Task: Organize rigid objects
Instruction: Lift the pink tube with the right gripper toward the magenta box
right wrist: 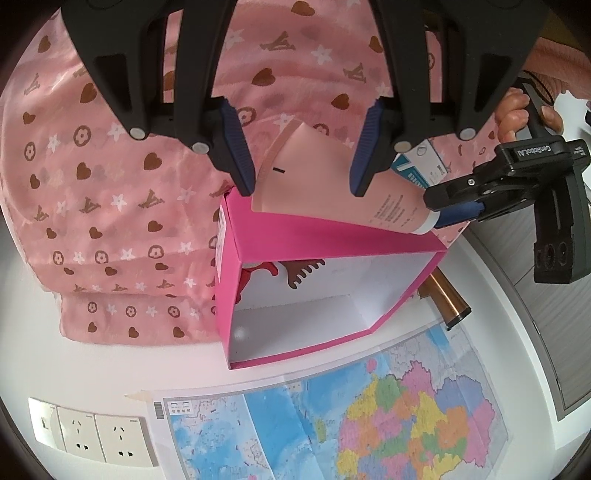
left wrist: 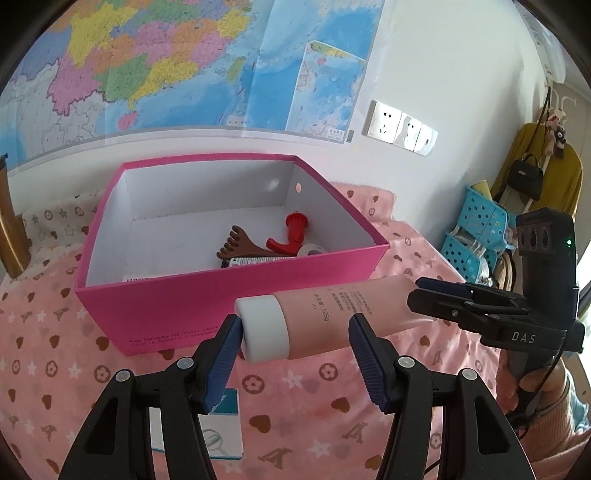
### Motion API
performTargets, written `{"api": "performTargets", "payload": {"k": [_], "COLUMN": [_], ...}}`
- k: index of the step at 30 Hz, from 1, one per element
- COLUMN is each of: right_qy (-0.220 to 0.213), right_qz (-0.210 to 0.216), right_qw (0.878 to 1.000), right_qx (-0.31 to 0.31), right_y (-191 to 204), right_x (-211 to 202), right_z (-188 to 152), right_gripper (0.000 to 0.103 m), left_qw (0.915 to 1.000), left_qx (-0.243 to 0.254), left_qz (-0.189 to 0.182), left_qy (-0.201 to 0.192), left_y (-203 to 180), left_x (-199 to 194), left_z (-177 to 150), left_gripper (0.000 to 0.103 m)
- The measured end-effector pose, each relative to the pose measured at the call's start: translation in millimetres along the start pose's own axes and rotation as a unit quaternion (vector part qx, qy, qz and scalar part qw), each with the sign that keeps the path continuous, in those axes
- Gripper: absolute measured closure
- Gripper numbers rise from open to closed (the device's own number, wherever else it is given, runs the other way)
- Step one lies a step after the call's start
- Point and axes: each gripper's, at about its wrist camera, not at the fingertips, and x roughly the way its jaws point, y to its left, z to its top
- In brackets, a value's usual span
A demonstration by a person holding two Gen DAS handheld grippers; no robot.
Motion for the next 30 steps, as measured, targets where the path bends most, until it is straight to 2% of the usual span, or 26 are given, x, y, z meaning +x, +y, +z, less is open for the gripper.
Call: {"api": "performTargets", "payload": {"k": [30], "right_qy": [-0.016], "right_qz": [-0.004], "right_qw": [1.000], "right_qx": [-0.010], "right_y": [2.1], "right_x": [-1.5], "right_z": [13.2], "right_gripper": [0.046], "left_qw": [0.9998], "left_qx": [0.007], "left_qz": [0.005], "left_qy": [-0.020], "left_y": [-3.3], "left_x": [-5.0], "left_z": [10.9], "left_gripper": [0.043]}}
